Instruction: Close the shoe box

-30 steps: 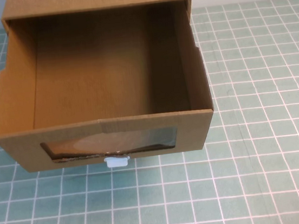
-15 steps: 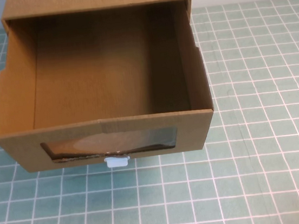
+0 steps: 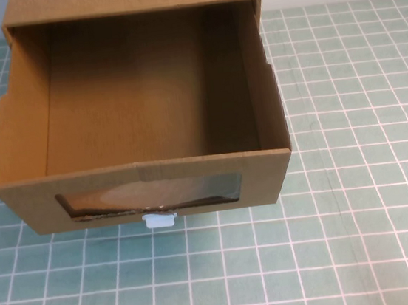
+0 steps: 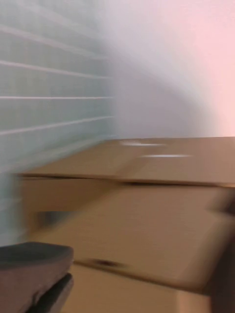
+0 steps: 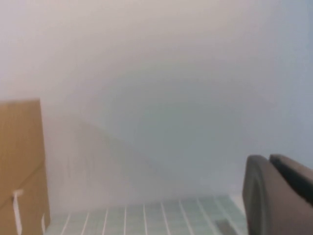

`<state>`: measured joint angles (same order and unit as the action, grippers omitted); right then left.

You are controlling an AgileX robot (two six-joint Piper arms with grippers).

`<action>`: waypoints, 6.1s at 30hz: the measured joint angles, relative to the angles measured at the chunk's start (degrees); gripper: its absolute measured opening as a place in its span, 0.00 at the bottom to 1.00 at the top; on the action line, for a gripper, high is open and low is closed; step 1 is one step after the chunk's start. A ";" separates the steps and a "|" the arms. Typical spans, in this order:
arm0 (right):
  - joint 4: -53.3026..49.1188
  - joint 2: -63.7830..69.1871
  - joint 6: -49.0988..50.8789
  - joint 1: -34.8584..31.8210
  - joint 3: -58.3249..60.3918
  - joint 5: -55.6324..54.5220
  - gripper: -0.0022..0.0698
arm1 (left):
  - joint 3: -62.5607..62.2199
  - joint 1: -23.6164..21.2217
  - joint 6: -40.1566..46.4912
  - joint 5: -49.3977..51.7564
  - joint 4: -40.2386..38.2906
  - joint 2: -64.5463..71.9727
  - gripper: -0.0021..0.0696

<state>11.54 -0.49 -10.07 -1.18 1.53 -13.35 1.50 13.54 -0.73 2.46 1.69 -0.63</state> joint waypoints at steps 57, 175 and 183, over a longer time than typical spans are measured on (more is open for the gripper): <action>-19.50 43.91 18.34 0.12 -67.76 56.57 0.01 | -61.27 0.00 -10.25 22.60 -0.51 42.53 0.02; -93.58 112.18 52.27 50.28 -90.83 31.78 0.01 | -113.79 0.00 25.68 62.80 -35.74 104.28 0.02; -91.82 111.64 52.27 50.19 -90.84 30.96 0.01 | -113.79 0.00 25.68 60.83 -35.74 104.28 0.02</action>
<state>-80.28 111.15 42.20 49.01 -89.32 17.61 -112.29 13.54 24.95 63.29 -34.05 103.65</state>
